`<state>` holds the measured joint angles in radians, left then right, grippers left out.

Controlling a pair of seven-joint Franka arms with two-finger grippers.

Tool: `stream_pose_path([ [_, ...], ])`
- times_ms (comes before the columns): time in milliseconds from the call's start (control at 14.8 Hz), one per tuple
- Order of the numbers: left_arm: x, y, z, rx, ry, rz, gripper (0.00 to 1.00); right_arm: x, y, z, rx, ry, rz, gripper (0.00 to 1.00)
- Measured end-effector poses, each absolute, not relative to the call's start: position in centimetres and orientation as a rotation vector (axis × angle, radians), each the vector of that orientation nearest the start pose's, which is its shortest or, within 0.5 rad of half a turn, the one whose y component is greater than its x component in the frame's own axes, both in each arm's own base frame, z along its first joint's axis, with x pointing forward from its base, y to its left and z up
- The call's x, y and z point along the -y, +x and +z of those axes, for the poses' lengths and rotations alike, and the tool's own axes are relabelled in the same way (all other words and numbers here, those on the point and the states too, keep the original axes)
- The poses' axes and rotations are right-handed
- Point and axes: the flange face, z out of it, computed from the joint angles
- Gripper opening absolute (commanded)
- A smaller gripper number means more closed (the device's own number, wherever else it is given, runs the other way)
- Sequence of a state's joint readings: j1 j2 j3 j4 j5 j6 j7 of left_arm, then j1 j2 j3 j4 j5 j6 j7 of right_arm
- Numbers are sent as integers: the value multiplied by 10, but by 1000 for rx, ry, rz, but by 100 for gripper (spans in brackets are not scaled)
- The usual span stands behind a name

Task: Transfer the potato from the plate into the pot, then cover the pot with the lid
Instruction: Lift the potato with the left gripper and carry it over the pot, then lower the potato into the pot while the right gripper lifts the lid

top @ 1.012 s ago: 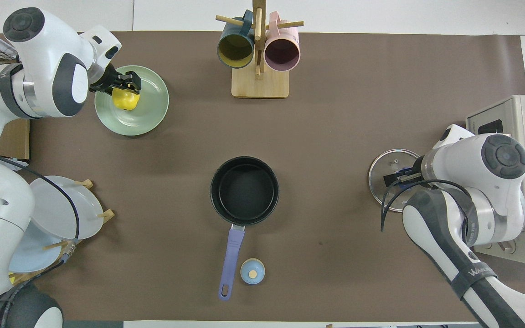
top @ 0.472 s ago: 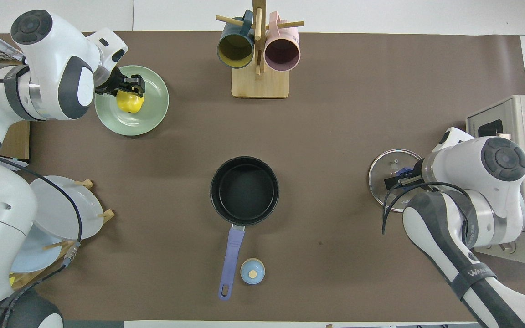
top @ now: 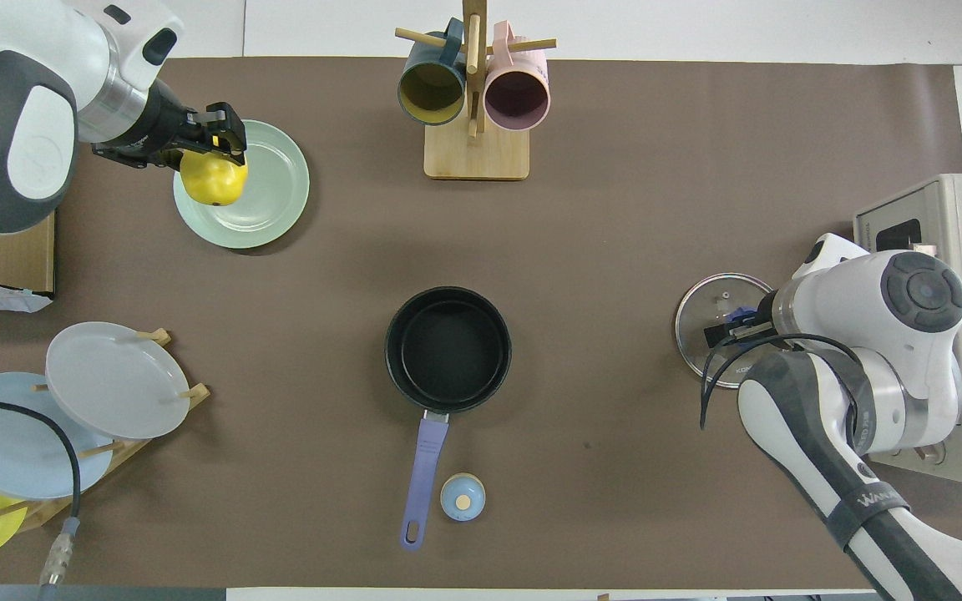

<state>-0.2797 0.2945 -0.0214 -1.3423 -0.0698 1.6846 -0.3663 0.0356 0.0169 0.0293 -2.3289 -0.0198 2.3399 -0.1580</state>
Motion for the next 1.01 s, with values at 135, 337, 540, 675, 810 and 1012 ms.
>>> stream_pose_path([
  [135,247,581,565,138,-3216,24,0,-33,506,328,379,-3132,17,100],
  [337,312,529,525,144,-3222,7,0,-33,506,326,385,-3131,21,98],
  [540,339,488,475,138,-3246,-53,0,-33,506,326,405,-3128,19,95],
  [675,346,476,456,139,-3247,-55,0,-33,506,326,414,-3127,18,95],
  [810,353,472,444,153,-3255,-74,0,-33,506,326,415,-3127,17,95],
  [1012,366,462,419,159,-3268,-101,0,-33,506,326,415,-3127,15,98],
])
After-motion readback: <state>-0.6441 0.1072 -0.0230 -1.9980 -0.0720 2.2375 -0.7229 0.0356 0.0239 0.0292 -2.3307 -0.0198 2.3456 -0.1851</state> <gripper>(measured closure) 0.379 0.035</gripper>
